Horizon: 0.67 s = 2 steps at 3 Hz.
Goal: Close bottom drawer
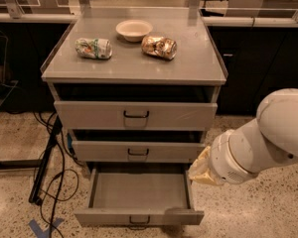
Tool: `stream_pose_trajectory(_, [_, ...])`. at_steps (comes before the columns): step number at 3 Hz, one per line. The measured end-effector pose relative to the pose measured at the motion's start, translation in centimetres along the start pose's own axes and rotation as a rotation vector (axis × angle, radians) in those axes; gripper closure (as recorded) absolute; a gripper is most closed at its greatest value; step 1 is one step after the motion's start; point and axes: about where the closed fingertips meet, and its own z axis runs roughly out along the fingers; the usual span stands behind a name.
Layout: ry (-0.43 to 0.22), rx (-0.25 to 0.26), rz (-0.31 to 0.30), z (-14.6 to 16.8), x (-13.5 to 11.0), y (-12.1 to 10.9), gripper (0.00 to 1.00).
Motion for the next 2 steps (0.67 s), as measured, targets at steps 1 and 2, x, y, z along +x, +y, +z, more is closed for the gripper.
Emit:
stream_pose_trajectory(1, [0.000, 0.000, 0.001, 0.0, 0.0, 0.0, 1.00])
stream_pose_trajectory(2, [0.000, -0.022, 0.043, 2.2, 1.1, 0.2, 1.00])
